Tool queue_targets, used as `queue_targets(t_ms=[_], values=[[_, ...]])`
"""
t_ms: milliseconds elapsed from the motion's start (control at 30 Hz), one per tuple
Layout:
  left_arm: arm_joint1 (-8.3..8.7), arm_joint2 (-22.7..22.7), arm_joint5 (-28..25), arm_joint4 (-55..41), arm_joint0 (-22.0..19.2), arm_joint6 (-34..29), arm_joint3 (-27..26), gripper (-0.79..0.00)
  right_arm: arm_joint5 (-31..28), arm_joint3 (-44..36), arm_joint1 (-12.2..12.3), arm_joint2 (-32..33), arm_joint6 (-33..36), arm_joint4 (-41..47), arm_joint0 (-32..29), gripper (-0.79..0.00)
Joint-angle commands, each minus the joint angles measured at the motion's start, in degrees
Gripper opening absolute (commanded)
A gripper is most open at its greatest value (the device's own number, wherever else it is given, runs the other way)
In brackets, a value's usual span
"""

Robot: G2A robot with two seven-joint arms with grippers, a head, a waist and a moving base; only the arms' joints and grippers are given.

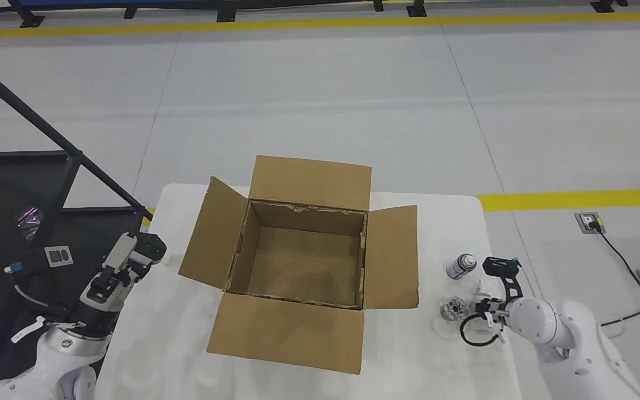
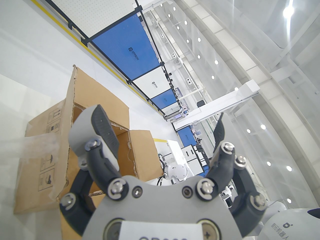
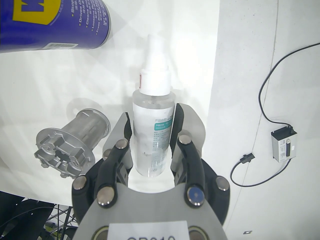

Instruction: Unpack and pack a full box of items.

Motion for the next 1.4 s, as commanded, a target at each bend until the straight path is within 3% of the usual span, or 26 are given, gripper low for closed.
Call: queue_targets(t_ms=[0,67,167,300,433,600,700,833,967,1133,1300,1367], values=[[0.0,0.0,0.0,0.0,0.0,0.0,0.0,0.0,0.01,0.4,-0.04,-0.2,-0.06,0.01,0.32,-0.551],[0.0,0.0,0.0,0.0,0.0,0.0,0.0,0.0,-0.03,0.42,-0.02,0.03,-0.27,0.09,0.55,-0.677],[0.0,0.0,0.0,0.0,0.0,0.0,0.0,0.0,-0.03,-1.0,0.17,1.67,-0.94,0.79,0.41,-0.785],[0.0,0.0,0.0,0.0,0.0,0.0,0.0,0.0,-0.12,-7.82,0.79,6.92,-2.31,2.82,-0.96,-0.785],[0.0,0.0,0.0,0.0,0.0,0.0,0.0,0.0,1.12,-20.44,1.17,12.92,-5.22,5.68,-2.99,-0.785],[-0.02,-0.13,-0.37,0.74,1.04,1.3,-1.01,0.0,-0.97,-35.72,0.76,14.09,-8.11,16.96,-3.51,-0.785],[-0.12,-0.86,-1.14,0.23,2.42,3.01,-1.36,0.0,-2.69,-42.16,0.48,8.8,-7.81,19.79,-2.4,-0.785],[-0.27,-2.25,-2.4,-0.65,4.53,5.1,-1.93,0.0,-3.58,-44.69,-0.32,-4.93,-6.52,18.48,2.62,-0.785],[-0.46,-3.51,-3.7,-2.09,6.7,6.79,-2.47,0.0,-1.75,-39.81,-2.54,-22.36,-7.6,14.27,10.96,-0.785],[-0.55,-4.2,-4.33,-2.52,7.86,7.33,-2.85,0.0,4.73,-29.3,-7.44,-39.59,-12.18,11.08,22.6,-0.785],[-0.55,-4.2,-4.33,-2.52,7.86,7.33,-2.85,0.0,9.57,-19.9,-12.27,-45.85,-16.93,17.11,30.85,-0.785],[-0.55,-4.2,-4.33,-2.52,7.86,7.33,-2.85,0.0,9.35,-18.83,-12.95,-46.31,-16.7,19.0,31.91,-0.785]])
